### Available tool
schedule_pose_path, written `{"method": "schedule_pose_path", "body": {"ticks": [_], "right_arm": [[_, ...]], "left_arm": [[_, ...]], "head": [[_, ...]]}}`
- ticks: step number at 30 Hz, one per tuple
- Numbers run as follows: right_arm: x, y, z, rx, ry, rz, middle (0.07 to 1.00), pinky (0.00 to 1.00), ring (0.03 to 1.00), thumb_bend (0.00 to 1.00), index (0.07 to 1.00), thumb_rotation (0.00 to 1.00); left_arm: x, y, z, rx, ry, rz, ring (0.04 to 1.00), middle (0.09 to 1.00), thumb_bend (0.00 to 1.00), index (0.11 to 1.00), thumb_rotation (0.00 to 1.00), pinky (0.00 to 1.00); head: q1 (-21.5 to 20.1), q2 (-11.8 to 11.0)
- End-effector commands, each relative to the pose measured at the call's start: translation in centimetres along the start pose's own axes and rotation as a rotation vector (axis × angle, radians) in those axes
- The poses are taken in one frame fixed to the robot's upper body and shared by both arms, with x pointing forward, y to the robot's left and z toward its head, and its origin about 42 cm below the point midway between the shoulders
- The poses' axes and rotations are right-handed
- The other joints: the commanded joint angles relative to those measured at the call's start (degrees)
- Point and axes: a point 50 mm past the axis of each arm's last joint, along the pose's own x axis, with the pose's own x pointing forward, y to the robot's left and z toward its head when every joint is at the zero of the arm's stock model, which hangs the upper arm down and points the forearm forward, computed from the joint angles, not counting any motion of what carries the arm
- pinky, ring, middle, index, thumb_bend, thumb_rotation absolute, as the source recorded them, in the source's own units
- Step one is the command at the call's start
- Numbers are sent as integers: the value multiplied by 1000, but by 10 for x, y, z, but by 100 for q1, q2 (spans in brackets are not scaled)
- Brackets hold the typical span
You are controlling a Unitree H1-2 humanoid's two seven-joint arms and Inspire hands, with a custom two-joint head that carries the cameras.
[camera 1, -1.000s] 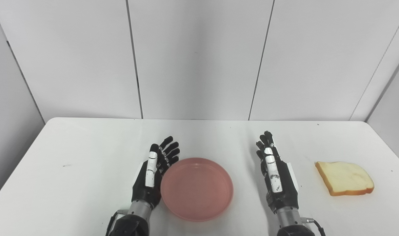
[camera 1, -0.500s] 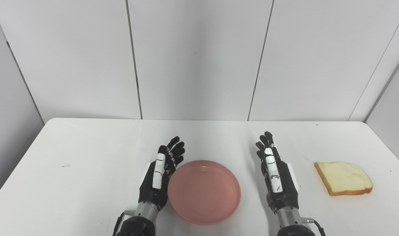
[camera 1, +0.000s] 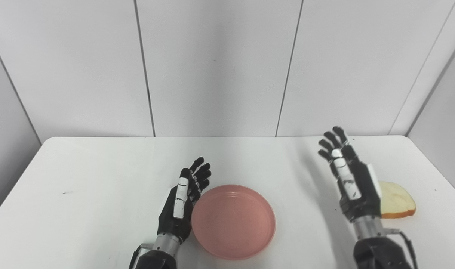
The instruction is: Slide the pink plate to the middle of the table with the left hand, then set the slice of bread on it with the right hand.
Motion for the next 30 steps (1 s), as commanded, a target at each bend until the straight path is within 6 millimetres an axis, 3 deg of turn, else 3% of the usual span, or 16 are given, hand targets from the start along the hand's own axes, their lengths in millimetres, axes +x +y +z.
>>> {"method": "schedule_pose_path", "body": {"ticks": [1,3,4,7,11,15,19,24,30], "right_arm": [[14,-15,28,-58,-63,49,879,866,862,683,906,618],[20,-33,42,-137,-42,76,871,838,853,692,897,553],[23,-41,48,-165,-33,102,870,833,852,694,895,542],[29,-55,58,-207,-8,142,868,808,840,660,899,441],[38,-80,75,-402,34,188,841,748,822,681,879,391],[43,-98,85,-605,78,214,840,772,826,738,867,383],[48,-117,92,-735,106,265,845,750,813,719,879,396],[52,-138,100,-847,164,279,835,759,823,757,867,470],[55,-153,106,-953,198,294,847,804,855,834,869,480]], "left_arm": [[0,-7,-3,-18,-15,-8,922,899,748,887,968,945],[1,-6,-2,-22,-19,-6,921,898,751,883,963,940],[2,-5,-2,-22,-20,-5,920,898,751,882,962,939],[2,-3,-1,-17,-22,-5,922,899,752,880,969,941],[3,5,1,-2,-24,8,923,898,743,882,978,945],[2,14,4,-1,-16,20,919,896,734,879,984,944],[0,20,6,7,-15,23,925,906,719,892,1000,951],[0,26,8,10,-15,20,931,908,726,891,998,959],[-1,29,9,20,-20,5,944,923,722,902,1000,961]], "head": [[-3,10],[-28,14],[-252,6],[-451,-33],[-852,-110],[-1277,-217],[-1493,-256],[-1613,-284],[-1693,-299]]}}
